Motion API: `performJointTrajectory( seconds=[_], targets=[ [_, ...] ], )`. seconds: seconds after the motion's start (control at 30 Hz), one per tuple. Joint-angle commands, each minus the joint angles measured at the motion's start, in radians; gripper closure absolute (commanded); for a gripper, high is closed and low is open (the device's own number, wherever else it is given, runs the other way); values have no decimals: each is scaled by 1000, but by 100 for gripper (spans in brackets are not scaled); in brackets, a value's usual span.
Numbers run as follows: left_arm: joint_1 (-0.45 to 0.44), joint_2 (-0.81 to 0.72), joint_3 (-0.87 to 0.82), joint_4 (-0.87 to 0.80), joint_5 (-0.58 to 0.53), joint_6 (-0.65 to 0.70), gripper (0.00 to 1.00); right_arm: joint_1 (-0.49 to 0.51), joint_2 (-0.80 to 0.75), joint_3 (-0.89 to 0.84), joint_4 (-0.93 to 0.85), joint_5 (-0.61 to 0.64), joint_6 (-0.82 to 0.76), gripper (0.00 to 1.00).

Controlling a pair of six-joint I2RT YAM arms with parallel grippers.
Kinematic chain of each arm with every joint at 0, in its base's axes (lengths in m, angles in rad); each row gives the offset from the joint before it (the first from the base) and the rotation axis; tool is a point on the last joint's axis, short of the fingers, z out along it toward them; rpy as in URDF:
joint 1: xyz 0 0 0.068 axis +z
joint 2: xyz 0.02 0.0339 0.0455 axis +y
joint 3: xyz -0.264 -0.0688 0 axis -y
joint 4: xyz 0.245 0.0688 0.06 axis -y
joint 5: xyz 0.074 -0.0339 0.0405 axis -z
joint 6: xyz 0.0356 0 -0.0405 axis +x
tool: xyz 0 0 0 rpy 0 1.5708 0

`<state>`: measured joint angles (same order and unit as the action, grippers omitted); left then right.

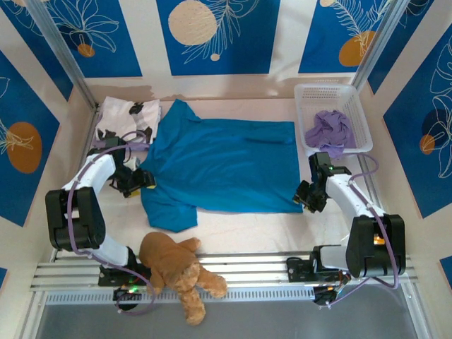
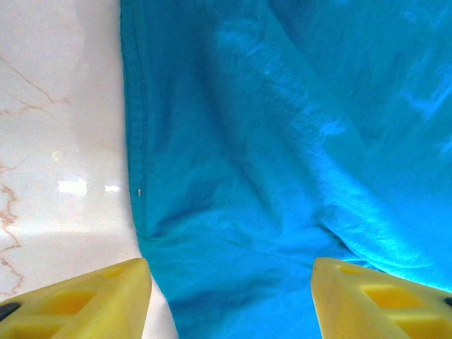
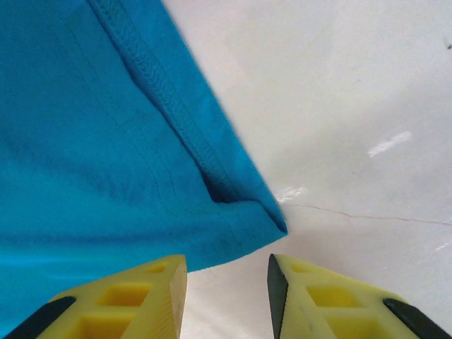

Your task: Fold and stack the t-shirts

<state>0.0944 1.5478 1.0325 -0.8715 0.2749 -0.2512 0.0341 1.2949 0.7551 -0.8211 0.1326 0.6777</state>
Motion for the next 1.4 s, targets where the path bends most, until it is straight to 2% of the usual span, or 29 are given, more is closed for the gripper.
performJointTrajectory(
  seconds=[0.0,0.13,0.77,0.97,1.2,1.37],
  targets=[
    [9,-10,28,-15,53,13,38,-8,24,20,-49,10,-25,63],
    [9,-8,16,-18,58,16,39,-8,36,-6,-18,-17,-26,63],
    [29,-33,-28,-35,47,20,39,-8,122,-50,26,1,-4,68],
    [44,-13,-17,-37,46,31,39,-14,125,-46,37,7,-17,78],
    [44,-20,-32,-36,27,29,39,-25,139,-34,72,-21,-50,84],
    [45,-27,-30,-49,19,29,39,-28,153,-12,60,-28,-59,93]
  ],
)
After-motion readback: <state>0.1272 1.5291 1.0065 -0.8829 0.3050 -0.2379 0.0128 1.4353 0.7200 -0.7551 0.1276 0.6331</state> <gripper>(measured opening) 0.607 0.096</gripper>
